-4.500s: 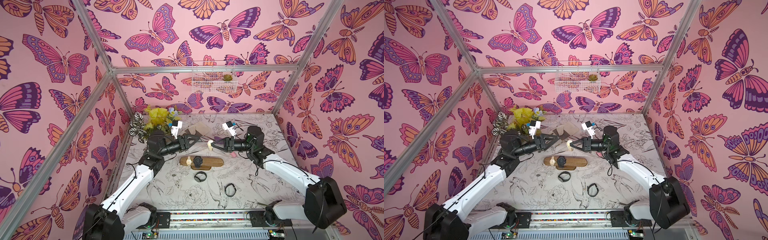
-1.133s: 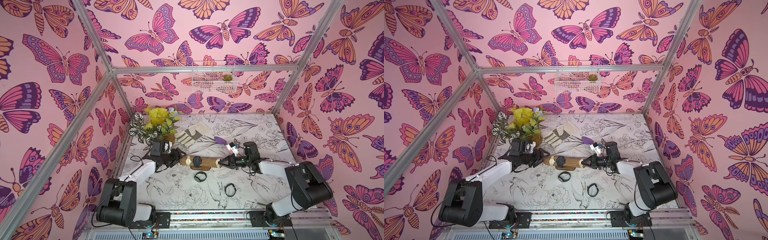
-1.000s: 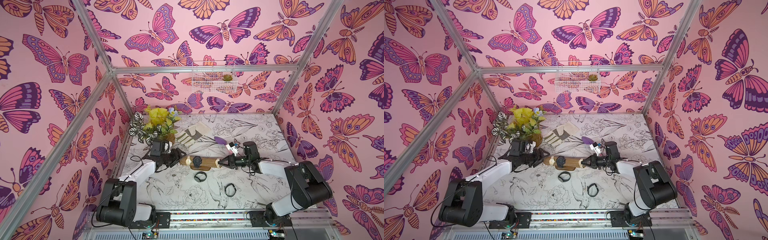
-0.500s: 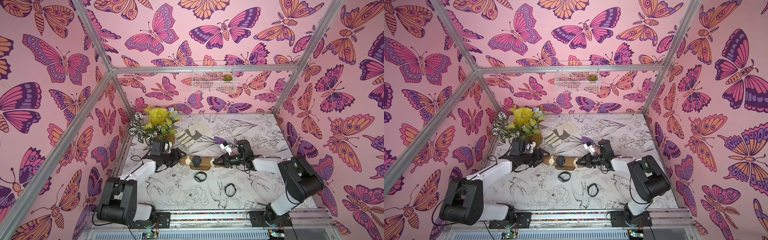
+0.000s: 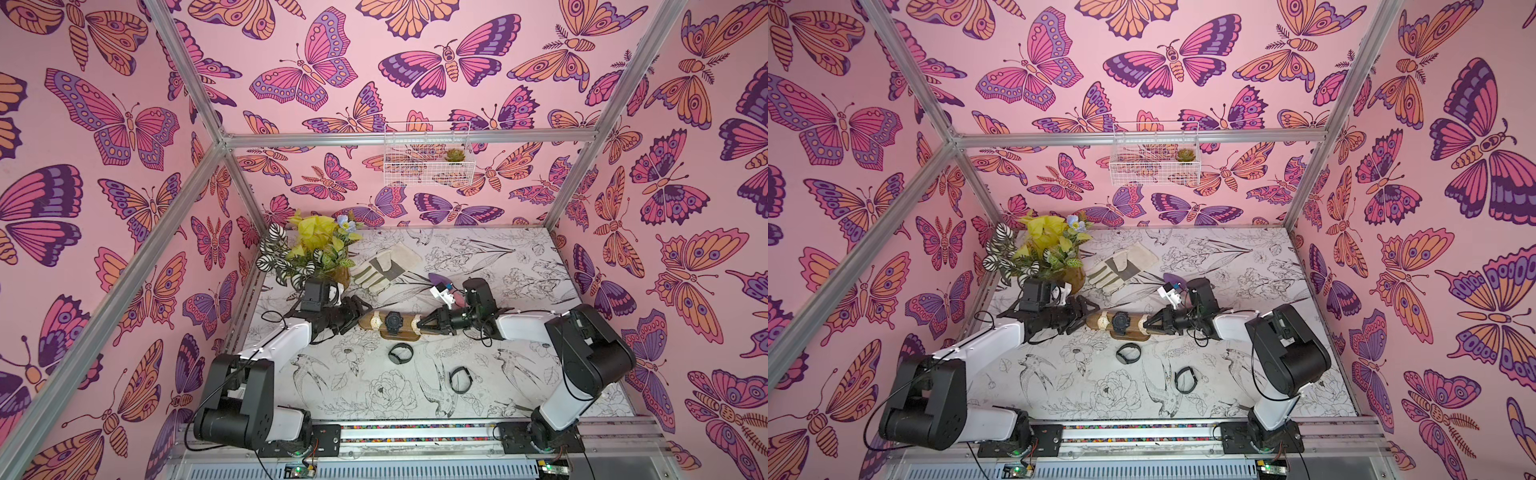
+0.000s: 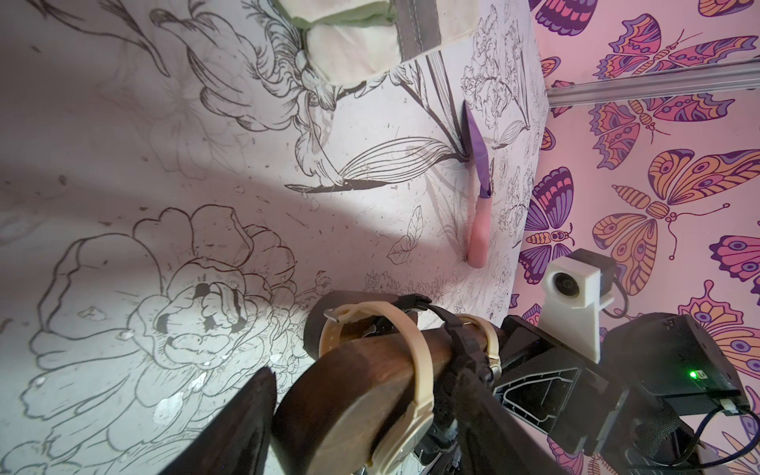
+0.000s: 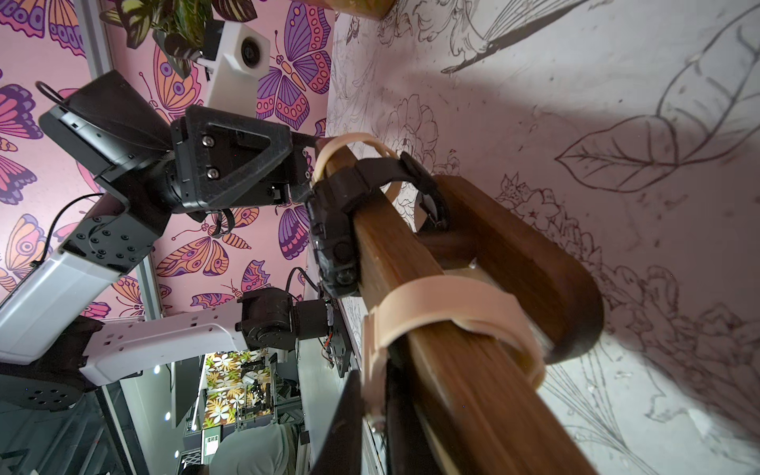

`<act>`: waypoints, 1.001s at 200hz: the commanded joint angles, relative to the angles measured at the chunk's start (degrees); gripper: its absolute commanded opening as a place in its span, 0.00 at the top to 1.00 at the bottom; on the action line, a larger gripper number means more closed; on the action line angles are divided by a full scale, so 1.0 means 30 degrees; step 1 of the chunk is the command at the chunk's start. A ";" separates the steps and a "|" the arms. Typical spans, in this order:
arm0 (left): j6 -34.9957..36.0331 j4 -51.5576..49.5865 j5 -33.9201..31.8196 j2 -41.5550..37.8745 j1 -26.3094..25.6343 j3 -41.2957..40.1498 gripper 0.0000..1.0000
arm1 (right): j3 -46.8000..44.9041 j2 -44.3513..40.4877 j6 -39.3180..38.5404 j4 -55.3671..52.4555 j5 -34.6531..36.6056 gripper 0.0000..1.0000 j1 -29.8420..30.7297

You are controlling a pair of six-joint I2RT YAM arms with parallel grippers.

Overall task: Place watch on stand
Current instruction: Place the watch on the stand.

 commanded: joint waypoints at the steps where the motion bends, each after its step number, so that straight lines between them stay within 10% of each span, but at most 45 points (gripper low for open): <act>1: -0.0140 0.0577 0.0579 0.0135 0.0001 0.0411 0.30 | 0.0447 0.0647 0.0459 0.0080 0.0742 0.93 0.0386; 200: -0.0199 0.0888 0.0376 0.0194 -0.0625 0.0293 0.35 | 0.1720 -0.0090 -0.0671 -0.2344 0.2508 0.92 0.1214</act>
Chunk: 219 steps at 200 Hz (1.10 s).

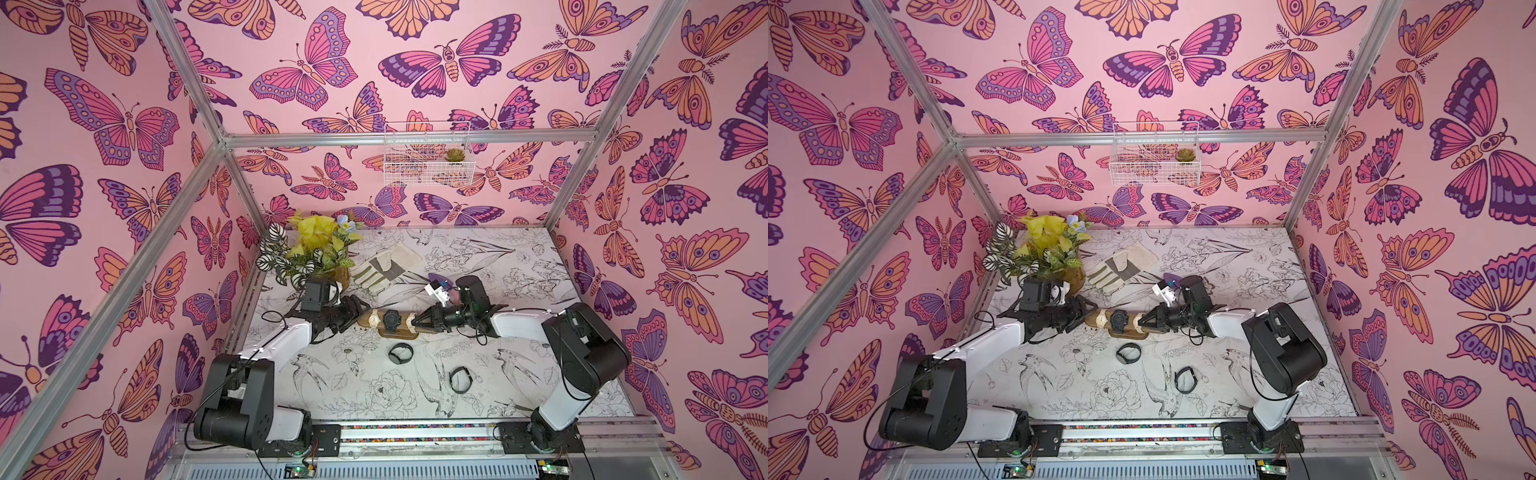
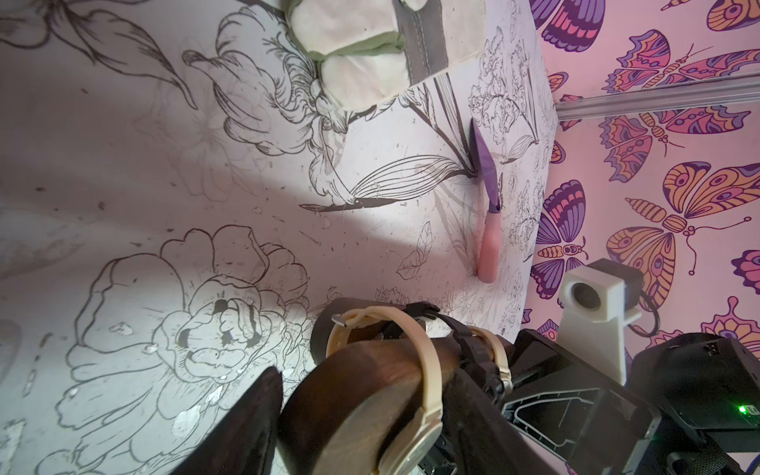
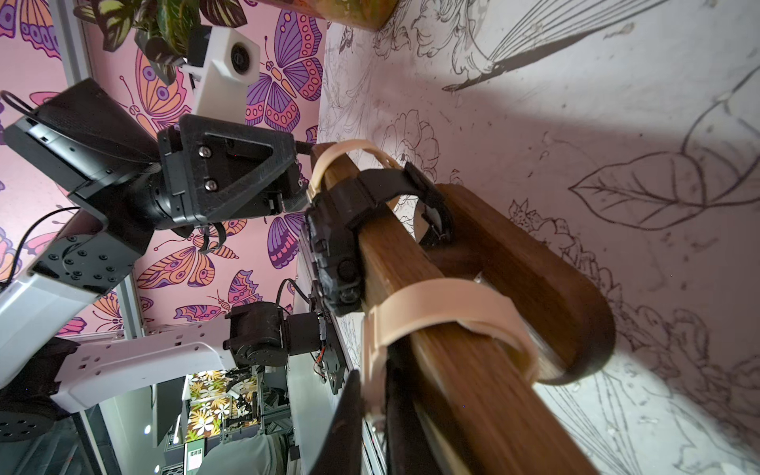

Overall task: Place watch on stand
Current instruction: Place the watch on the stand.

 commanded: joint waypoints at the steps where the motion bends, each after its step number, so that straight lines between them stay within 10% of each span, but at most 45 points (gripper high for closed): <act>1: -0.0199 0.0681 0.1358 0.0180 -0.0514 0.0293 0.35 | 0.0667 -0.0223 -0.0658 -0.1415 0.1009 0.92 0.0406; 219: -0.0287 0.0853 0.1415 0.0356 -0.0866 0.0352 0.40 | 0.1870 -0.0103 -0.2207 -0.4071 0.2232 0.72 0.1124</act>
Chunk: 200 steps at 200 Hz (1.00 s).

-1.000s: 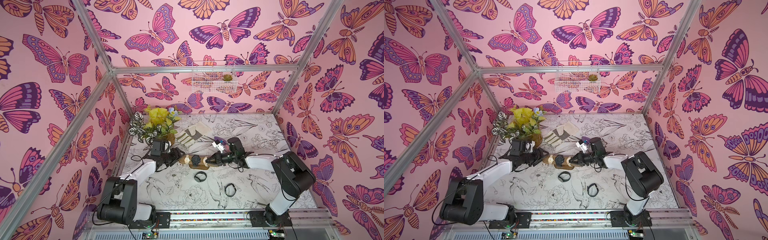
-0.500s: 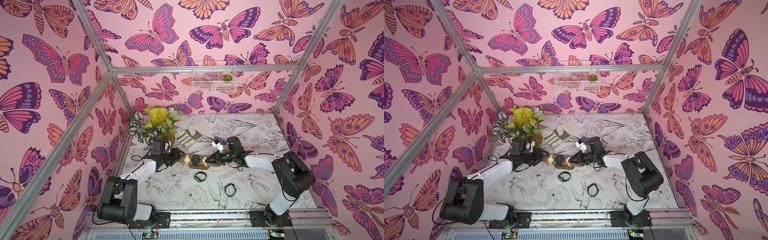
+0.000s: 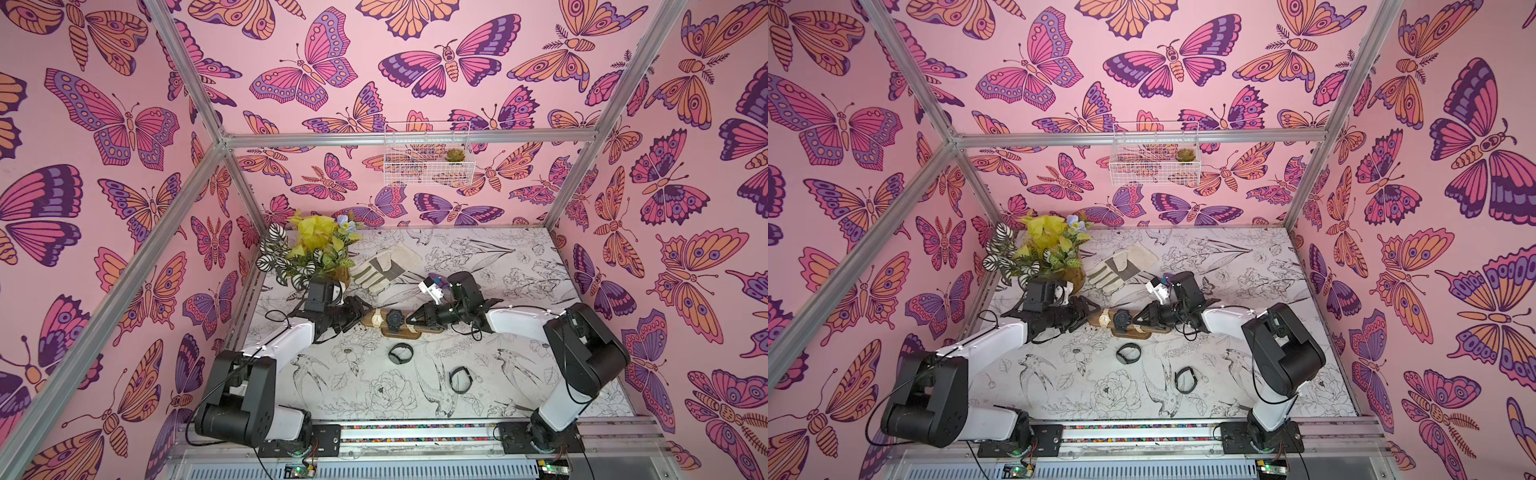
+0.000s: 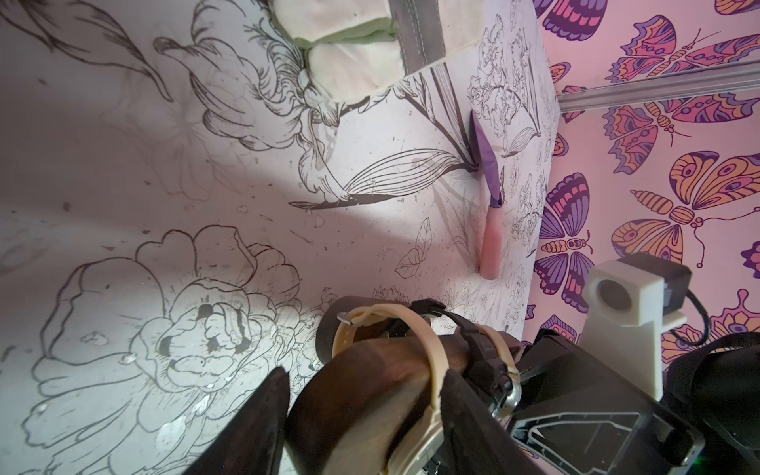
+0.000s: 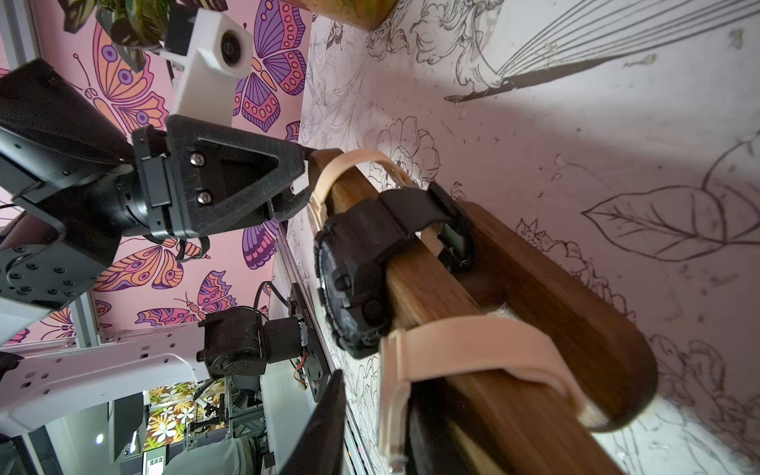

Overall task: Place watch on stand
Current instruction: Place the watch on the stand.

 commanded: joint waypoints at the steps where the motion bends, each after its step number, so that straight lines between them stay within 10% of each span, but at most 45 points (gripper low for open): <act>1: -0.0214 0.0423 0.1576 0.0043 -0.0337 0.0345 0.40 | 0.0206 -0.0128 -0.0767 -0.1426 0.0710 0.72 0.0243; 140: -0.0185 0.0439 0.1316 -0.0524 -0.0328 -0.0178 0.40 | 0.0976 -0.3914 -0.3951 -0.9332 0.4035 0.57 0.0214; 200: -0.0238 0.0405 0.1379 -0.0656 -0.0310 -0.0208 0.41 | 0.2081 -0.5530 -0.5165 -1.1607 0.5377 0.79 0.0213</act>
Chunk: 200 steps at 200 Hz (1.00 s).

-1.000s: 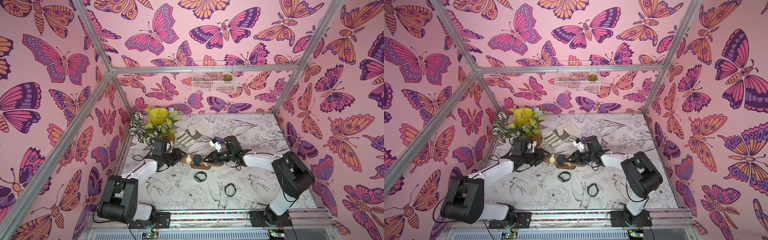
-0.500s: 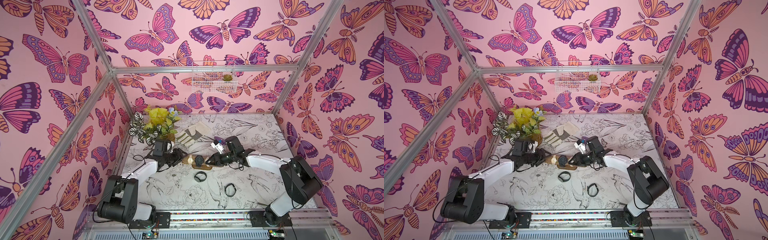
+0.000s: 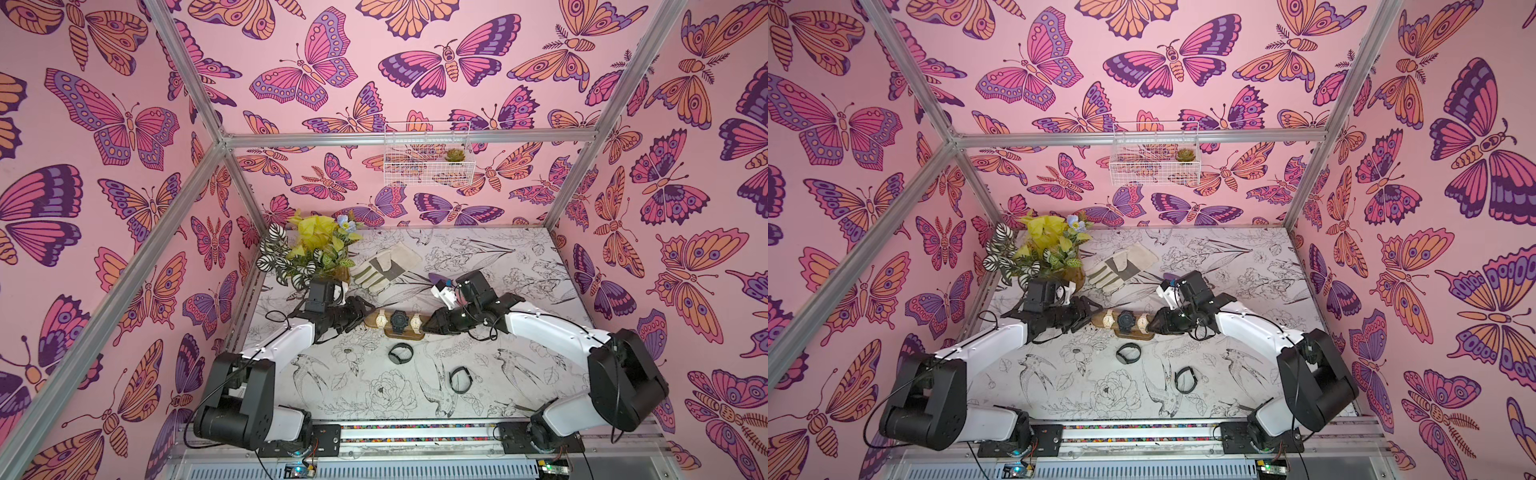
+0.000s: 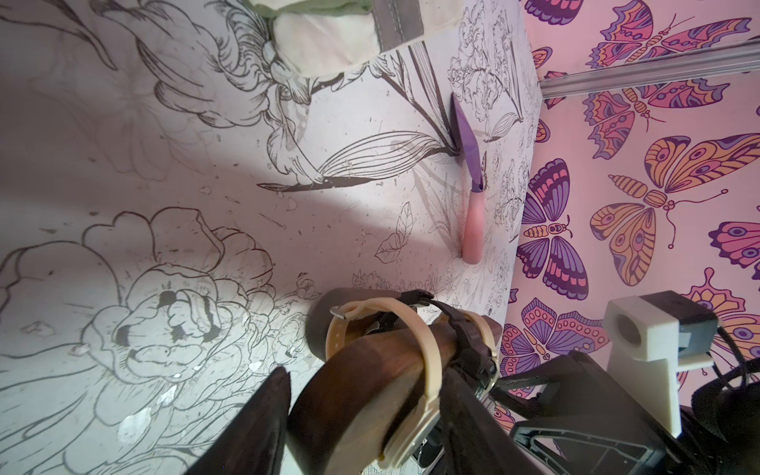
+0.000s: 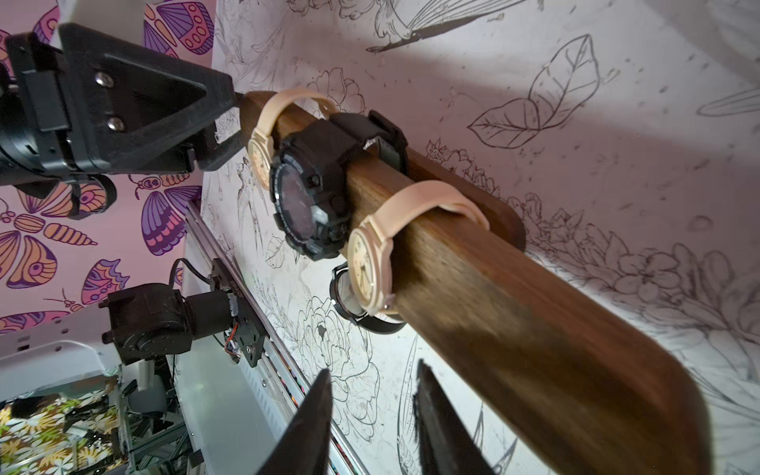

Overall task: Place watch on stand
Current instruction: Place the watch on the stand, then adjust the watch on the stand.

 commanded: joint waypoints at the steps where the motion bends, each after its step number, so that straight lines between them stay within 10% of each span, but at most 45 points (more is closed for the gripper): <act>1: -0.0008 0.0392 0.0501 -0.0395 -0.0120 -0.0203 0.41 | 0.1045 -0.0841 -0.0855 -0.1458 0.0750 0.80 0.0112; 23: -0.0038 0.0395 0.0498 -0.0413 -0.0140 -0.0182 0.41 | 0.1491 -0.0674 -0.0644 -0.1036 0.0385 1.00 0.0131; 200: 0.0049 0.0388 0.0511 -0.0330 -0.0150 -0.0490 0.41 | 0.2442 0.3581 -0.0477 0.0285 0.0530 1.00 0.0987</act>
